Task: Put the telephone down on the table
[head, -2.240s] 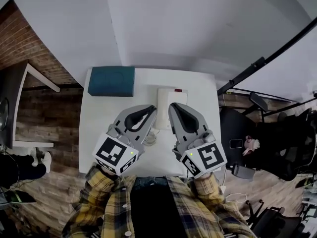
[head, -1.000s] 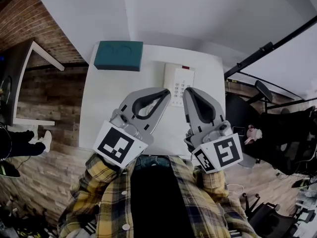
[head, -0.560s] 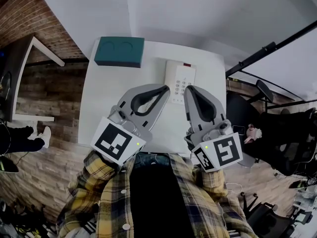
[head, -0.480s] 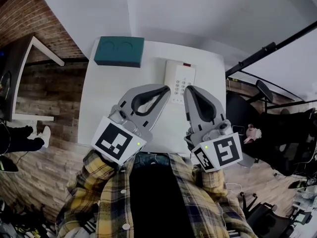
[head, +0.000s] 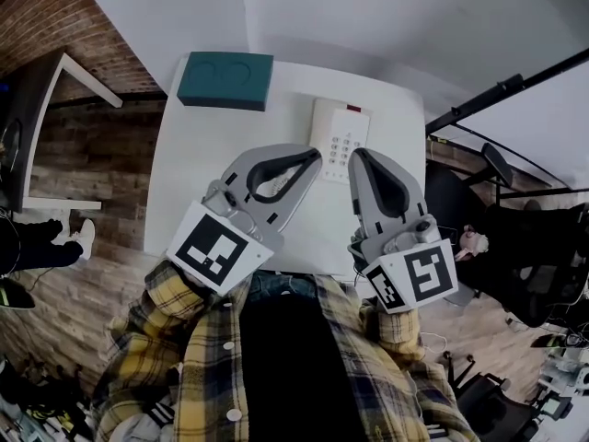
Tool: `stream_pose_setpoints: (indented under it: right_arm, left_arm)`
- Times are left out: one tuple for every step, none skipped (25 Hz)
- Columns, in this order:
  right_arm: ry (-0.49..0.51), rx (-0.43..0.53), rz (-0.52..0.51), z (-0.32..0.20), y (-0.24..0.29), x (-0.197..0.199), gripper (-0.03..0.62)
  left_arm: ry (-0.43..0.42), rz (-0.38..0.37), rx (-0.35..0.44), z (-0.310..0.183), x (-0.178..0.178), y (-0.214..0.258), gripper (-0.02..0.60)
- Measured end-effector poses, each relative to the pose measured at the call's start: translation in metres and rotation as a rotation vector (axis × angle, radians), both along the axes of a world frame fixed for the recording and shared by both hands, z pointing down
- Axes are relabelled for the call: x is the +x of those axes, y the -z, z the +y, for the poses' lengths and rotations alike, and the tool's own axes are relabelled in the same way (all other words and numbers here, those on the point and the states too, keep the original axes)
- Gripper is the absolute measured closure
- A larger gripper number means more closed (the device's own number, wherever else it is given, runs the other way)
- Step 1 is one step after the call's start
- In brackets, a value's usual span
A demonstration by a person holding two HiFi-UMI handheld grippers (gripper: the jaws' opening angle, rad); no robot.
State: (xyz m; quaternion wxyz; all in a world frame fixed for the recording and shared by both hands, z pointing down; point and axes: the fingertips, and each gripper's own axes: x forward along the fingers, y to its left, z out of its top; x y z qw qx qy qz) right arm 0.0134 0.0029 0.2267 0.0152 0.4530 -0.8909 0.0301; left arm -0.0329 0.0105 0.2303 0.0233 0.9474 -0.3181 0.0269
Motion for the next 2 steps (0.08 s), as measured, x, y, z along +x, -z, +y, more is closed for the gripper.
stream_pose_setpoints:
  right_arm:
    - [-0.002,0.0,0.0,-0.0008,-0.0005,0.0009,0.569]
    - [-0.004,0.0,0.0,-0.0015,-0.001,0.0018,0.571]
  left_arm:
    - [-0.006,-0.004,0.001,-0.0007,0.0008,-0.0009,0.565]
    - [-0.013,-0.007,0.0,-0.0014,0.0015,-0.0018,0.565]
